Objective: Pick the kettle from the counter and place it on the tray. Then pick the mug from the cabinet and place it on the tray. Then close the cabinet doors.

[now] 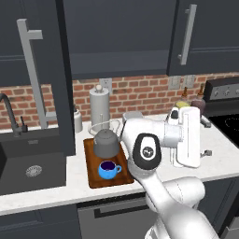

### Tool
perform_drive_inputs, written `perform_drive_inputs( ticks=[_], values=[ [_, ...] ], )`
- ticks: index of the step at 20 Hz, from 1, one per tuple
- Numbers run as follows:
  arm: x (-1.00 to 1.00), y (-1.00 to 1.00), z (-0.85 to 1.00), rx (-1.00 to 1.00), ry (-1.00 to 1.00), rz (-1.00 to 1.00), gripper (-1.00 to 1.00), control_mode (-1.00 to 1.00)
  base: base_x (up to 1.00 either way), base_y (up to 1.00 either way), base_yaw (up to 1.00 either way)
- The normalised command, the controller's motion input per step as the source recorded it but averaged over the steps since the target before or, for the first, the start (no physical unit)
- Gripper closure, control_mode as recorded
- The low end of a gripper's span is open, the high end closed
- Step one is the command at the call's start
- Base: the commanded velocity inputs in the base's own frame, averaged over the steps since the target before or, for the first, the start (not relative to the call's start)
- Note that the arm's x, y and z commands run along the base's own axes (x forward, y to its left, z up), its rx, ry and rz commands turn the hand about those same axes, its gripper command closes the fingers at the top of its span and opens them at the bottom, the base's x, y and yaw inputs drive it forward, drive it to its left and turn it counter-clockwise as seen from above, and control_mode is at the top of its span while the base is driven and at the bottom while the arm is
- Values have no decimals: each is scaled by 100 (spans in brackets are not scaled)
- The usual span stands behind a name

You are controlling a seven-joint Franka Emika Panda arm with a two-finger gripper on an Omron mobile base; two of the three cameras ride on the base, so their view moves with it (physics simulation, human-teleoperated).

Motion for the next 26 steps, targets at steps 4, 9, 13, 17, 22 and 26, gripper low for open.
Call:
perform_drive_inputs(
  ticks=[4,9,13,17,22,26],
  values=[
    [-31,41,0,-18,3,-25,-100,-100,0,0,0],
    [-12,57,0,-16,9,-15,-100,-100,0,0,0],
    [-2,53,0,-8,19,-7,-100,-100,0,0,0],
    [-10,41,8,0,31,-2,-100,-100,0,0,0],
    [-4,44,2,0,45,-4,-100,-100,0,0,0],
    [0,55,-2,-4,49,-3,-100,-100,0,0,0]
  ],
)
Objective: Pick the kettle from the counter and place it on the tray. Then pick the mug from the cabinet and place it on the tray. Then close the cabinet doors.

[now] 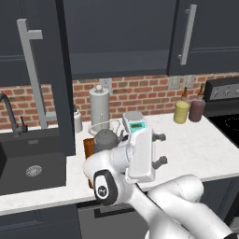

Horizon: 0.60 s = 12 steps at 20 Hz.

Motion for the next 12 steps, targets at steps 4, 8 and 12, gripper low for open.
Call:
perform_drive_inputs(
  ticks=[4,8,12],
  values=[
    [5,43,-35,-12,43,0,-100,-100,0,0,0],
    [8,32,-39,-3,31,0,-100,-100,0,0,0],
    [21,29,-14,0,39,0,-100,-100,0,0,0]
  ],
)
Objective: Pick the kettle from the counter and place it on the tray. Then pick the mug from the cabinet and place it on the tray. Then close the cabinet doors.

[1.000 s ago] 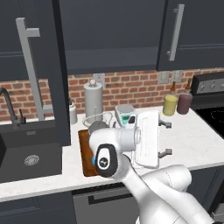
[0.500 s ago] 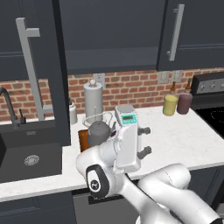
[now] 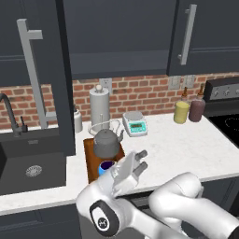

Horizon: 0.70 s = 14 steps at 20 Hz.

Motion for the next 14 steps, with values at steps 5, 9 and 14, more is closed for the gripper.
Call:
perform_drive_inputs(
  ticks=[5,9,14],
  values=[
    [23,33,-1,0,38,0,-100,-100,0,0,0],
    [19,47,15,0,37,0,-100,-100,0,0,0],
    [24,46,3,0,44,0,-100,-100,0,0,0]
  ],
)
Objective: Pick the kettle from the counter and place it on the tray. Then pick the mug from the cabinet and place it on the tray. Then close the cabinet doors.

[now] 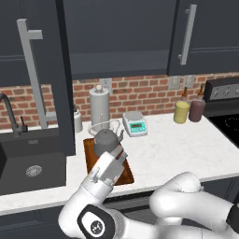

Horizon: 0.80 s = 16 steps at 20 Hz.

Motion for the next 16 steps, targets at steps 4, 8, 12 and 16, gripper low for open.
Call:
perform_drive_inputs(
  ticks=[4,8,12,16],
  values=[
    [40,26,-12,-1,47,4,-100,-100,0,0,0],
    [45,7,-38,-1,35,8,-100,-100,0,0,0],
    [43,28,-21,-2,38,2,-100,-100,0,0,0],
    [41,44,-32,-7,39,0,-100,-100,0,0,0]
  ],
)
